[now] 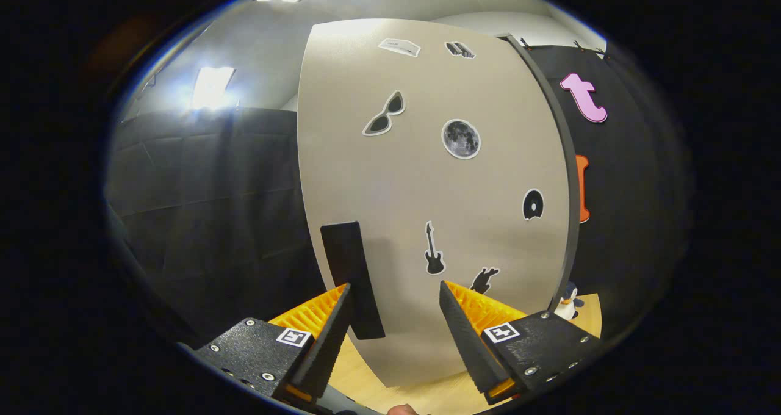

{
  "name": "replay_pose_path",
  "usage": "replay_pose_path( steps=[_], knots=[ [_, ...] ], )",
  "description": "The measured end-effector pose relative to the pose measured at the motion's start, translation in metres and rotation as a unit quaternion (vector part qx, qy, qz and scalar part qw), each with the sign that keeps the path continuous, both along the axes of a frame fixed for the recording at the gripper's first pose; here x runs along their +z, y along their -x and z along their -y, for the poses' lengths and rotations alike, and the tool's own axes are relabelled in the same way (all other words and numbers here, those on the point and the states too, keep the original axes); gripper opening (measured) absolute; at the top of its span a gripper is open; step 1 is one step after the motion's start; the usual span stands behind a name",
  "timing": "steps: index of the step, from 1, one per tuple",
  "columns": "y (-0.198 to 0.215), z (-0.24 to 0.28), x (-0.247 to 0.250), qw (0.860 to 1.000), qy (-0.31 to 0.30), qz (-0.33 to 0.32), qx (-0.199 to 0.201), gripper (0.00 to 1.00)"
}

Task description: Open the shoe cabinet door, grab the shoes and put them into the shoe cabinet, then close the shoe cabinet door.

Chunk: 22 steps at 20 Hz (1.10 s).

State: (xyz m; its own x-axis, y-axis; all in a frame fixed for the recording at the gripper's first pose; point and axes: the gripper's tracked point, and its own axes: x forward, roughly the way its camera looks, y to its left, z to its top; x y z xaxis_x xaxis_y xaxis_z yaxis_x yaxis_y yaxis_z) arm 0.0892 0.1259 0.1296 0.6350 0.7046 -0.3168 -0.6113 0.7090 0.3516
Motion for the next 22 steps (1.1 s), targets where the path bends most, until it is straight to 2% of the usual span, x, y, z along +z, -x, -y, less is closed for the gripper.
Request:
replay_pose_path(
  steps=[4,9,15,22],
  knots=[
    [-0.014,-0.013,-0.009,1.0,0.017,-0.003,-0.018,0.88],
    [-0.013,-0.041,-0.008,1.0,0.004,-0.014,-0.011,0.89],
    [-0.02,-0.044,-0.007,0.998,0.044,0.016,-0.039,0.9],
    [-0.031,-0.049,-0.014,0.994,0.077,0.015,-0.076,0.95]
  ],
)
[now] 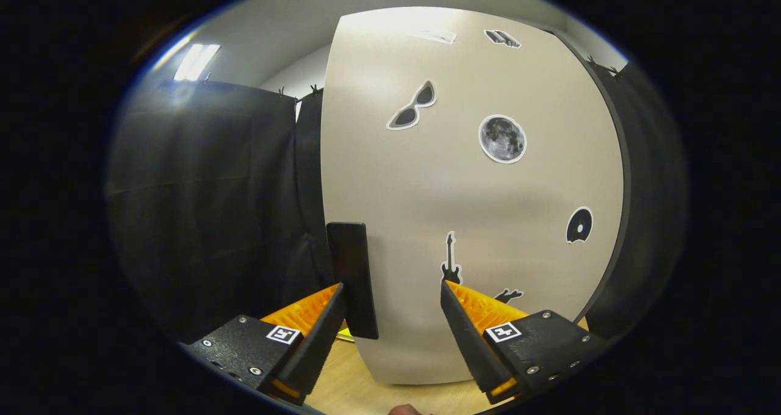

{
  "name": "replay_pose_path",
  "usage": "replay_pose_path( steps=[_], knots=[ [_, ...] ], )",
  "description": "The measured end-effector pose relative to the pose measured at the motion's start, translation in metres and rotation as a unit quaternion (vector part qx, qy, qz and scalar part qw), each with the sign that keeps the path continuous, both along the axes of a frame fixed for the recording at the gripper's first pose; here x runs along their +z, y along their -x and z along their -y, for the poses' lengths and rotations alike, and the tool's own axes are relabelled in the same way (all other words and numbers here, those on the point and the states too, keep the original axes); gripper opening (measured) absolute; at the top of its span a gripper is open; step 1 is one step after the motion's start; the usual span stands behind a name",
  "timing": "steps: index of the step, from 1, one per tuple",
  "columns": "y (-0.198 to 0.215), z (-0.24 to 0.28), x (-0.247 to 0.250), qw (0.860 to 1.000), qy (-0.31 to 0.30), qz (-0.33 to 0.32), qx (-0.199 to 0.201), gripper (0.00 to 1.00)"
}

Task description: Open the shoe cabinet door, grab the shoes and put them into the shoe cabinet, then close the shoe cabinet door.

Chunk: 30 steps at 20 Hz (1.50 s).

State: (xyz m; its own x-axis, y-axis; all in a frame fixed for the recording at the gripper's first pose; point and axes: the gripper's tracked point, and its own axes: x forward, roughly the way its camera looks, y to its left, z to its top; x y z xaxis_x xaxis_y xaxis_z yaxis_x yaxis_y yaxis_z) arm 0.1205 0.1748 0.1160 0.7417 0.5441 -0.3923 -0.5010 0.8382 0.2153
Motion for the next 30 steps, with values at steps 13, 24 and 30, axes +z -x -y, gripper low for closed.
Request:
replay_pose_path(
  steps=[13,24,30],
  knots=[
    [-0.022,-0.013,-0.011,0.999,0.014,-0.01,-0.037,0.95],
    [-0.031,0.013,-0.005,0.996,0.009,-0.018,-0.081,0.95],
    [-0.021,0.066,0.048,0.992,0.002,0.02,-0.123,0.95]
  ],
)
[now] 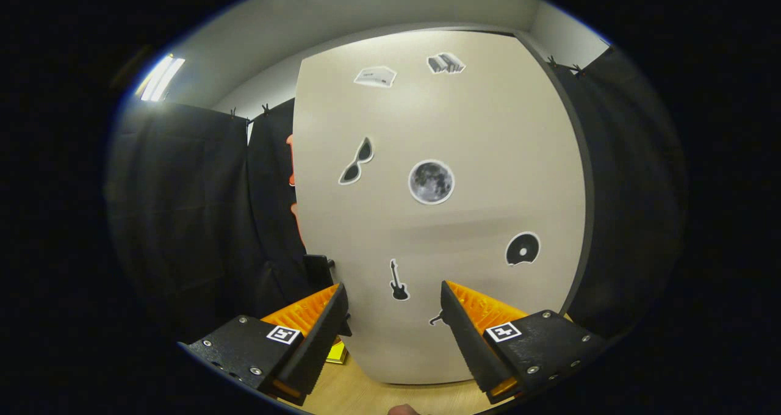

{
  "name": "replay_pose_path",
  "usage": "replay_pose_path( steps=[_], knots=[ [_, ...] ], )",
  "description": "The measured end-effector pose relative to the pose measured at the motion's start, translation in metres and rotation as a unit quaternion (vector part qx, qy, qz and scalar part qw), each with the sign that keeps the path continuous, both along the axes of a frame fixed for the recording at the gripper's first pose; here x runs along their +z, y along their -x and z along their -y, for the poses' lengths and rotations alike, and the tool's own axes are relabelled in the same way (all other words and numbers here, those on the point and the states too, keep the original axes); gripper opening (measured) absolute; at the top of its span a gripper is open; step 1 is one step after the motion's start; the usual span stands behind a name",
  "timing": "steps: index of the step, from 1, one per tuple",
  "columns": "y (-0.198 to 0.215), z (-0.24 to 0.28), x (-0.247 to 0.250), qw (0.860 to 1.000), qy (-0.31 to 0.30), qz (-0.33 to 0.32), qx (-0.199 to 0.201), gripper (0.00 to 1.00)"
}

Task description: Open the shoe cabinet door, grab the shoes and put them into the shoe cabinet, then close the shoe cabinet door.

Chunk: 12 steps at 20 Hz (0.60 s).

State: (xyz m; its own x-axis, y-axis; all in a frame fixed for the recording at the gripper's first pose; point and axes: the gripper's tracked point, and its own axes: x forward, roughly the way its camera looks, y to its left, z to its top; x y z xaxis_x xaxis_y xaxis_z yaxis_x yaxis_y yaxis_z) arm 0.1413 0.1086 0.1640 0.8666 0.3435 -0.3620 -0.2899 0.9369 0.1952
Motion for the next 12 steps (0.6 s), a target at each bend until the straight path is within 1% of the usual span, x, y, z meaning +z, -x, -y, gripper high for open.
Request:
replay_pose_path(
  steps=[5,9,11,12],
  knots=[
    [0.019,0.053,0.042,0.998,0.022,0.03,-0.042,0.95],
    [0.034,0.082,0.076,0.995,0.041,0.064,-0.062,0.95],
    [0.043,0.093,0.091,0.993,0.053,0.083,-0.066,0.95],
    [0.046,0.093,0.096,0.992,0.058,0.095,-0.056,0.95]
  ],
)
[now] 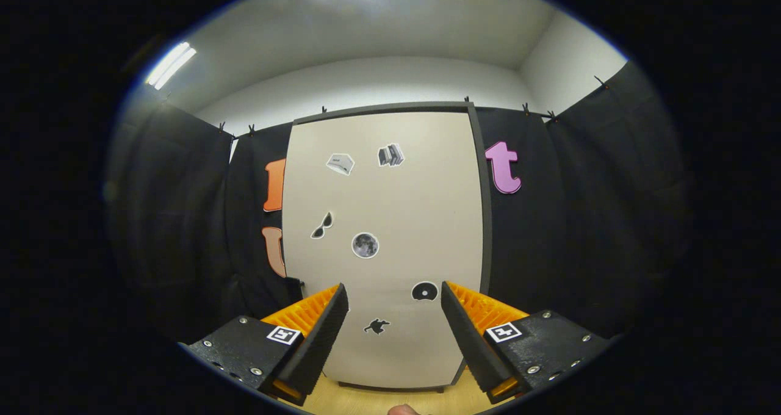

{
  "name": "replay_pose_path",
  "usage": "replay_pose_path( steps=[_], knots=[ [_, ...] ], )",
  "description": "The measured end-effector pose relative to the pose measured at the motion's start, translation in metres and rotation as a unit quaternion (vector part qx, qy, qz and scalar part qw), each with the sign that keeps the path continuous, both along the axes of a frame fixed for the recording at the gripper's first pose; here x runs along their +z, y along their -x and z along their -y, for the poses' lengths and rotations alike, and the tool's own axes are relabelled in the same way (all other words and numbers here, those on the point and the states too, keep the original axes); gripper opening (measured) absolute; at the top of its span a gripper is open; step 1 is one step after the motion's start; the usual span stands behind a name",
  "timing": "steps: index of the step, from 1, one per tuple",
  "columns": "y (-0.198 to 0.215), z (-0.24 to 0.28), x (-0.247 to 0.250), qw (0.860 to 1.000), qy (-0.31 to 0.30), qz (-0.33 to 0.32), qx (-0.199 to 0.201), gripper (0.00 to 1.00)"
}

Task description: Open the shoe cabinet door, grab the shoes and put them into the shoe cabinet, then close the shoe cabinet door.

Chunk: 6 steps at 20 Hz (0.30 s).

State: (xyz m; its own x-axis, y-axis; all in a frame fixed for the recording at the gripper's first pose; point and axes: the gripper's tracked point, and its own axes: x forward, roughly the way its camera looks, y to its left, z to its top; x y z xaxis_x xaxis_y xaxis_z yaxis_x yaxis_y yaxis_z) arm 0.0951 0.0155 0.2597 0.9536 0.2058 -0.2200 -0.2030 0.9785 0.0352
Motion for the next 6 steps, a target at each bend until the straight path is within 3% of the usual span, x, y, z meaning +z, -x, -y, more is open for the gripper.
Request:
replay_pose_path(
  steps=[6],
  knots=[
    [0.01,0.019,0.027,0.991,0.107,0.073,-0.019,0.95]
  ],
)
